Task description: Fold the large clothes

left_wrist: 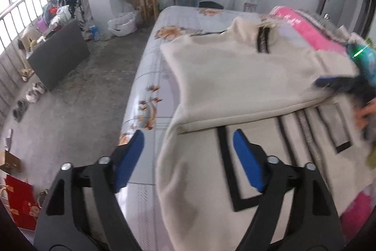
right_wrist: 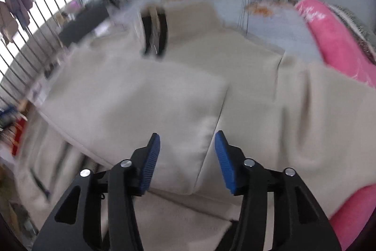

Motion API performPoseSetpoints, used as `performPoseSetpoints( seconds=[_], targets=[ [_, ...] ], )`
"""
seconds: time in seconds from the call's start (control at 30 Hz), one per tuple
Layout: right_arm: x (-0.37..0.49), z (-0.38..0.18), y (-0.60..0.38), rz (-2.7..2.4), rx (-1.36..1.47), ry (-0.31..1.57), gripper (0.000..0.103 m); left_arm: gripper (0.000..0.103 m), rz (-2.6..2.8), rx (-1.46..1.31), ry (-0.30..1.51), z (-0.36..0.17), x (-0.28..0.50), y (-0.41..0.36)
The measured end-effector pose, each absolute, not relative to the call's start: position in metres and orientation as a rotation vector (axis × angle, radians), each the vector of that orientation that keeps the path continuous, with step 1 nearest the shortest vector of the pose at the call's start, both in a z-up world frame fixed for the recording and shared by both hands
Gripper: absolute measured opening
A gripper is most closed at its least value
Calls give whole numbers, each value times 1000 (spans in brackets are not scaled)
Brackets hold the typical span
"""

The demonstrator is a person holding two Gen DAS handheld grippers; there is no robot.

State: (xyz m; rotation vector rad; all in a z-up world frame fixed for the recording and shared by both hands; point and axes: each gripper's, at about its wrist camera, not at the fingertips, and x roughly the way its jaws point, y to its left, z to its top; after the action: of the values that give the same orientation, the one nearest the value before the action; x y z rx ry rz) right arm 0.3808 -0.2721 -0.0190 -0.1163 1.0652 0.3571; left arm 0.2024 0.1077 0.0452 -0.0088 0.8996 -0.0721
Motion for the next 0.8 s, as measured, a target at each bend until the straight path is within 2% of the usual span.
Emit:
performPoseSetpoints(
  seconds=[0.03,0.2,0.27,0.4,0.5,0.63,0.8],
  targets=[
    [379,-19,-271,348,-137,1032,51,84,-86,-16,897,53,203,105],
    [356,5,-271,334,-115,1012,52,91,-125,-53,883,77,224,86],
    [348,10,-268,320,-143,980,57,92,-135,-51,892,74,242,73],
    [354,-18,-268,250,-219,1034,57,92,-111,-9,989,35,294,31],
    [352,-18,-276,204,-168,1035,59,92,-125,19,1052,8,317,1],
    [327,0,-287,177,-105,978,61,92,-162,17,1037,-2,324,-27],
    [317,-12,-292,92,-99,995,65,92,-166,172,1039,-23,327,-58]
  ],
)
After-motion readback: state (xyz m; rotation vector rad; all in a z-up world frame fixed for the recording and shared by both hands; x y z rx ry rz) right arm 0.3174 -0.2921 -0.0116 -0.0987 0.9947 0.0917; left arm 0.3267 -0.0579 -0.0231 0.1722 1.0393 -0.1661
